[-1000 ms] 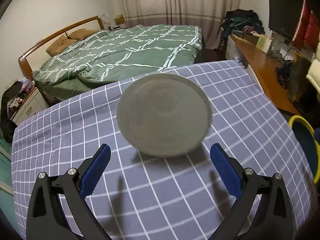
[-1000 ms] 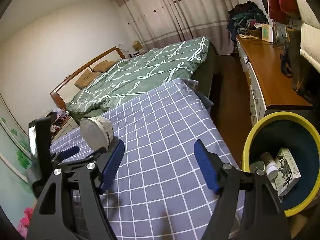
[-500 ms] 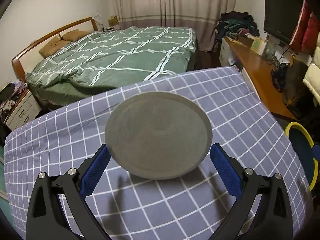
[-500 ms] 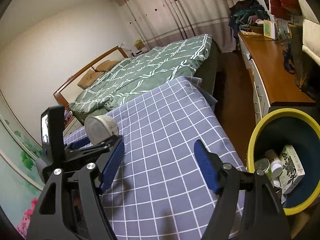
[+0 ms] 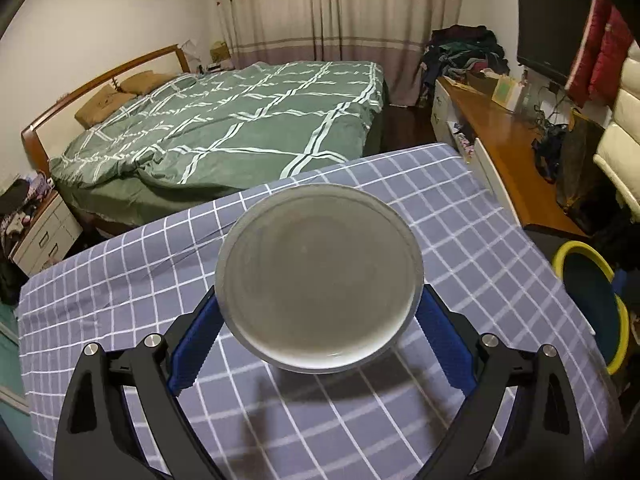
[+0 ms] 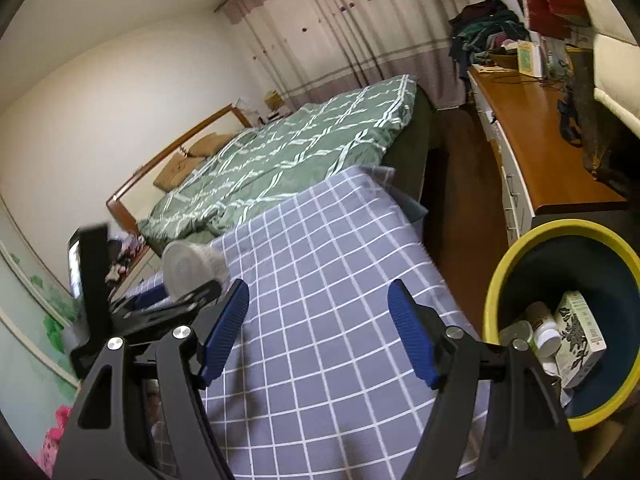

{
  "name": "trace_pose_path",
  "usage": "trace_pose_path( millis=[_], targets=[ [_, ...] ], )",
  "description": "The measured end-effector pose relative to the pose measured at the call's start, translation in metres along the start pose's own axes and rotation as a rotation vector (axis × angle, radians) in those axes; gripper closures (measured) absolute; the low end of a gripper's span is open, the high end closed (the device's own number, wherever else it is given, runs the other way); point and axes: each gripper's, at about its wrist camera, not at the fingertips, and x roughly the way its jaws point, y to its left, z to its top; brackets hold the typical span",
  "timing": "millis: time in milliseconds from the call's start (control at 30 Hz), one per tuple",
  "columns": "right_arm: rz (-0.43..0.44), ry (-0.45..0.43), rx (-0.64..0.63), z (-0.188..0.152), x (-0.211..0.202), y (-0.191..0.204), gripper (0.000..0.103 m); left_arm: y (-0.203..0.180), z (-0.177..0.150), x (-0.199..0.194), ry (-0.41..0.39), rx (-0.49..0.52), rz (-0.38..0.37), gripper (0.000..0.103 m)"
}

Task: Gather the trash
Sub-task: 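Move the left gripper to the grey round lid and grasp it, then carry the grey lid over the yellow bin and open the left gripper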

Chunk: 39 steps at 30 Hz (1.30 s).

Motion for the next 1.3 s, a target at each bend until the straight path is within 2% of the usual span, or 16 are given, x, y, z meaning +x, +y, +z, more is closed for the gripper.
trace_pose_path(
  millis=[133,233,367,567,733,900,1067,1233,1300],
  targets=[
    [0.018,-0.005,0.033,0.009,-0.022,-0.020,0.035,-0.015,-0.005,-0.030,-0.002,0.033,-0.022,0.010],
    [-0.006,-0.037,0.029,0.011,-0.054,-0.043,0.035,-0.036,-0.009,-0.050,0.007,0.066,-0.058,0.010],
    [-0.088,-0.069,0.021,0.004,-0.094,-0.077,0.035,-0.076,-0.009,-0.070,0.011,0.110,-0.142,0.010],
    [-0.235,-0.102,0.034,-0.010,-0.144,-0.132,0.035,-0.167,-0.002,-0.082,0.034,0.203,-0.316,0.010],
    [-0.295,-0.128,0.071,-0.021,-0.169,-0.168,0.035,-0.248,-0.003,-0.067,0.095,0.288,-0.410,0.010],
    [-0.315,-0.137,0.118,-0.027,-0.181,-0.195,0.035,-0.312,-0.009,-0.039,0.167,0.348,-0.445,0.010],
    [-0.328,-0.143,0.141,-0.028,-0.187,-0.207,0.035,-0.352,-0.014,-0.003,0.229,0.362,-0.442,0.010],
    [-0.334,-0.145,0.155,-0.029,-0.189,-0.210,0.034,-0.362,-0.017,0.023,0.291,0.330,-0.447,0.010],
    [-0.332,-0.148,0.159,-0.029,-0.189,-0.210,0.034,-0.359,-0.017,0.028,0.293,0.310,-0.449,0.010]
  ],
)
